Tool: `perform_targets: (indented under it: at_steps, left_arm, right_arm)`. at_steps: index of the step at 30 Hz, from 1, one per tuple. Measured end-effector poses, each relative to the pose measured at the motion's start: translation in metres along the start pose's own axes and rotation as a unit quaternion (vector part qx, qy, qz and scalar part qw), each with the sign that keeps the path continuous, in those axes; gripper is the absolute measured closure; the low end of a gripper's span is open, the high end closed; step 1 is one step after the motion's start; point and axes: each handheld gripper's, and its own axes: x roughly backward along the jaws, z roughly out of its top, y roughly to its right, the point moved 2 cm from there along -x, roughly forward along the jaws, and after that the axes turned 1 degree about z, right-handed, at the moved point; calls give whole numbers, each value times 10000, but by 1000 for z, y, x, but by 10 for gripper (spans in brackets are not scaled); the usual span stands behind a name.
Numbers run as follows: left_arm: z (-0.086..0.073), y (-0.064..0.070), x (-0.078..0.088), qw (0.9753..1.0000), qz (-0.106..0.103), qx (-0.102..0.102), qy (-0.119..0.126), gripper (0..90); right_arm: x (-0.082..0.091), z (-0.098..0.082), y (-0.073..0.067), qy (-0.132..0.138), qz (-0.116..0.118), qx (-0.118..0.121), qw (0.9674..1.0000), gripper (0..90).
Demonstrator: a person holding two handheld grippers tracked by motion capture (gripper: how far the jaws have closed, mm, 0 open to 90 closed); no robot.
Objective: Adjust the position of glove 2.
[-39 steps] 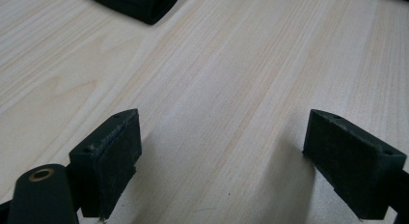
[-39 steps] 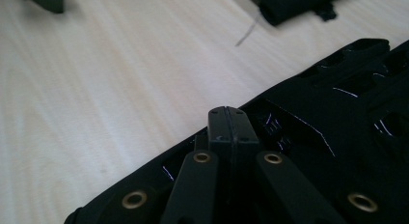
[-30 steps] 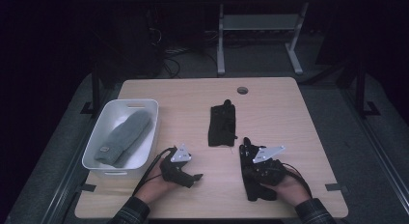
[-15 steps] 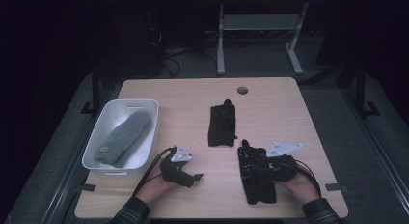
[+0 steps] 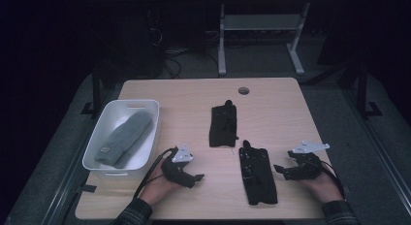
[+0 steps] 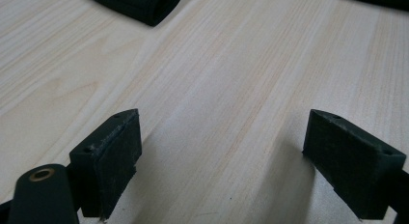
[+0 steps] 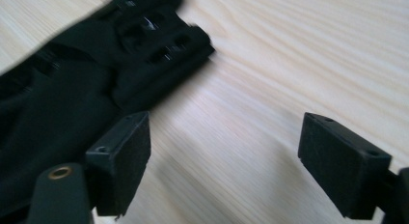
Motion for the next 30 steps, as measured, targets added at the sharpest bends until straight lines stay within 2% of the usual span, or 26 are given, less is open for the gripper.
perform_targets:
  at_steps: [2, 7, 9, 11, 12, 14, 16, 20, 23, 26, 30]
  left_arm:
    - [2, 0, 1, 10000, 40, 40, -58, 149]
    - [9, -4, 4, 9999, 23, 94, -85, 327]
    - [15, -7, 6, 9998, 19, 200, 59, 463]
    - [23, -12, 5, 9988, -34, 448, 176, 587]
    - [26, -14, 4, 9986, -10, 491, 195, 650]
    - [32, -18, 3, 9988, 90, 424, 229, 783]
    - [40, -23, 2, 9986, 56, 474, 233, 874]
    - [57, -33, -4, 9990, 87, 376, 205, 894]
    - [69, -42, -11, 9990, 30, 360, 258, 894]
    - [81, -49, -20, 9988, -37, 347, 329, 894]
    - [97, -57, -37, 9986, -26, 372, 383, 894]
  right_arm:
    - [-1, -3, 3, -76, -29, -36, 10000, 162]
    - [-4, -5, 5, 25, -108, -11, 9999, 138]
    - [-5, -6, 5, 65, -142, 37, 9999, 129]
    - [-5, -6, 5, 67, -142, 38, 9999, 126]
    - [-5, -6, 5, 57, -140, 26, 9999, 116]
    - [-5, -5, 5, 21, -129, 19, 9999, 101]
    - [-5, -5, 5, 22, -128, 23, 9999, 100]
    - [-5, -5, 5, 20, -125, 24, 9999, 98]
    - [-5, -5, 5, 22, -132, 10, 9999, 96]
    - [-5, -6, 5, 27, -140, 3, 9999, 96]
    - [-5, -6, 5, 26, -140, 4, 9999, 97]
